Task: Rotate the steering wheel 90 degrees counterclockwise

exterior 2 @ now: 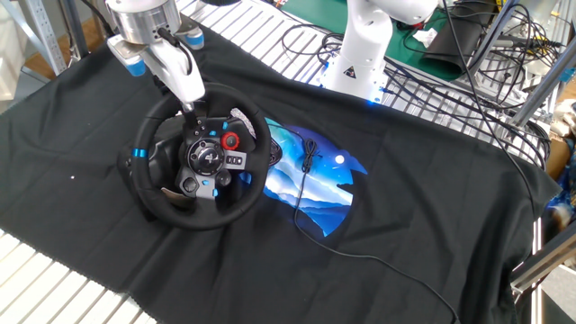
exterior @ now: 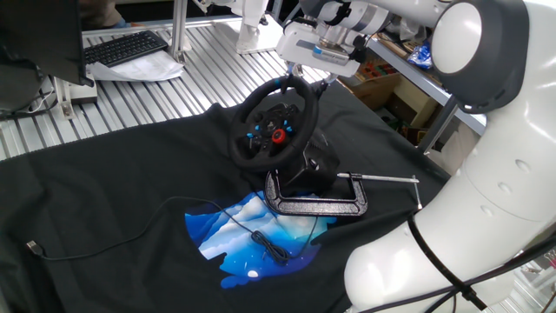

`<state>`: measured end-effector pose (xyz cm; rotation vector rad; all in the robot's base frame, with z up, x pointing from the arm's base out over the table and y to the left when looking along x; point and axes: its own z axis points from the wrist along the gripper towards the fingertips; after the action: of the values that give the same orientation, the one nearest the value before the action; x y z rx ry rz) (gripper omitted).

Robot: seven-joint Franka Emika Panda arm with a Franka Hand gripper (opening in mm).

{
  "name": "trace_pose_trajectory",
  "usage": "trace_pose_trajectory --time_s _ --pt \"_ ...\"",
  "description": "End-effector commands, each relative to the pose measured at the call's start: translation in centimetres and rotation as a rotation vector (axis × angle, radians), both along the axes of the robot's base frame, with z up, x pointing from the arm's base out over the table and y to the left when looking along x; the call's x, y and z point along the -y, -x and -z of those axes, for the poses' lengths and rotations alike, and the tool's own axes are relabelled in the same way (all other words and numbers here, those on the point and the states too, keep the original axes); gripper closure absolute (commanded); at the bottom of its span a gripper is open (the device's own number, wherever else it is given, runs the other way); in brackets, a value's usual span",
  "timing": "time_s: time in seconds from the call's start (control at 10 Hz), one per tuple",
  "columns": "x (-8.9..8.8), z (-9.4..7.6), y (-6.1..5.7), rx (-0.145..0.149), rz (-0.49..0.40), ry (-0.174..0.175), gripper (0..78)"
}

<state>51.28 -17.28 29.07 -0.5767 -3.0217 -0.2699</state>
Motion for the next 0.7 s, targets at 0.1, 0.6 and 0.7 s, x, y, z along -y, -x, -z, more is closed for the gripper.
trace_pose_trajectory --time_s 0.1,0.6,0.7 --pt "0.0 -2.6 2.7 0.007 0.054 0.024 0.1" --pt "0.0 -2.7 4.0 0.062 0.089 0.029 0.1" --pt "0.0 -2.6 5.0 0.096 0.101 0.044 0.1"
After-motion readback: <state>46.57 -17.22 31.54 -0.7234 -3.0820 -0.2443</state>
